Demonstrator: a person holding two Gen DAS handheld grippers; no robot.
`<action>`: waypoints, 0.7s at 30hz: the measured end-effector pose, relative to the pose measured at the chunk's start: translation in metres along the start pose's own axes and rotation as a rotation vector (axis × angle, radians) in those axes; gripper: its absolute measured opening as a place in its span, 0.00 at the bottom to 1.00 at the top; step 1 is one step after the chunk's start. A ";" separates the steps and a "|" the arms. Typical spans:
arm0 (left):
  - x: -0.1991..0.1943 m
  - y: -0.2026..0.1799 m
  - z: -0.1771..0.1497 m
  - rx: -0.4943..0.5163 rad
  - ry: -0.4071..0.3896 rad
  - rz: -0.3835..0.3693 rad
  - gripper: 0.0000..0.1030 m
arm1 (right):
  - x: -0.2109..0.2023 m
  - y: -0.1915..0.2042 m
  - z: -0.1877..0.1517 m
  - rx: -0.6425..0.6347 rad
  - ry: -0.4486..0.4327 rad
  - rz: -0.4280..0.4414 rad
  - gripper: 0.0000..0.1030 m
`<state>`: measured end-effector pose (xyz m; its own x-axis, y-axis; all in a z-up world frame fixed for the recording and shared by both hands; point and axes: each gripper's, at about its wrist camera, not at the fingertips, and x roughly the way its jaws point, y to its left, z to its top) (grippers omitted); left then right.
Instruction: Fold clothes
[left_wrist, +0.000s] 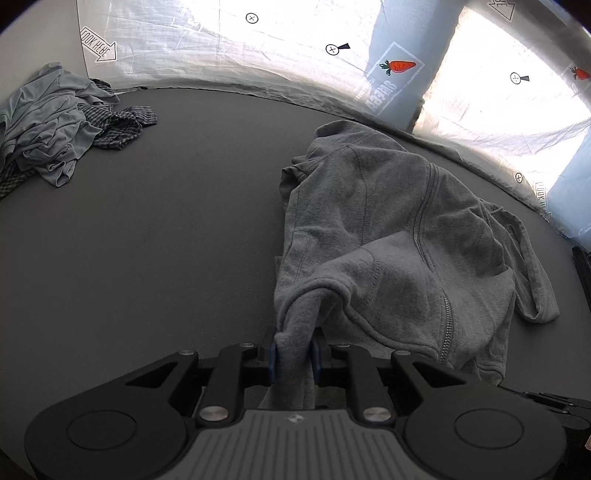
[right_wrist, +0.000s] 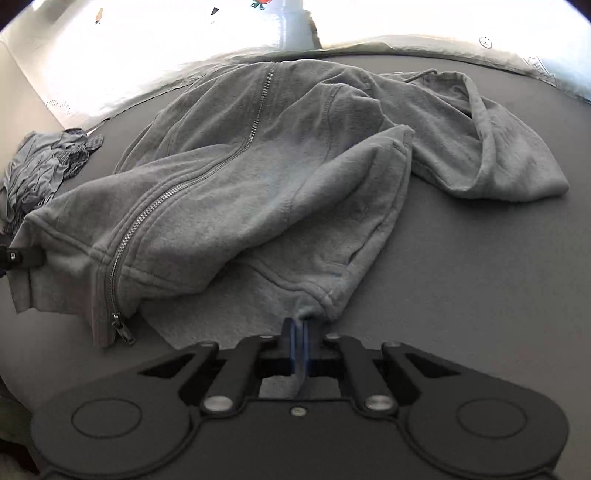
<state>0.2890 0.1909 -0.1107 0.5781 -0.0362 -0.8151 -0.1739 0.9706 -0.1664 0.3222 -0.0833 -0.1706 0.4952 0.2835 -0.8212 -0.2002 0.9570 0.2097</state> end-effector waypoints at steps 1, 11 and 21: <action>-0.001 0.000 -0.001 -0.007 -0.004 0.004 0.17 | -0.004 -0.003 0.000 0.020 -0.004 0.010 0.04; -0.068 -0.020 -0.024 0.058 -0.033 -0.052 0.16 | -0.143 -0.049 -0.028 0.073 -0.179 -0.023 0.03; -0.022 -0.010 -0.084 0.053 0.227 0.066 0.26 | -0.116 -0.071 -0.064 0.116 -0.009 -0.094 0.09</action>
<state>0.2110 0.1618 -0.1380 0.3716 -0.0188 -0.9282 -0.1603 0.9835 -0.0841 0.2246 -0.1877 -0.1241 0.5152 0.1928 -0.8351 -0.0541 0.9798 0.1928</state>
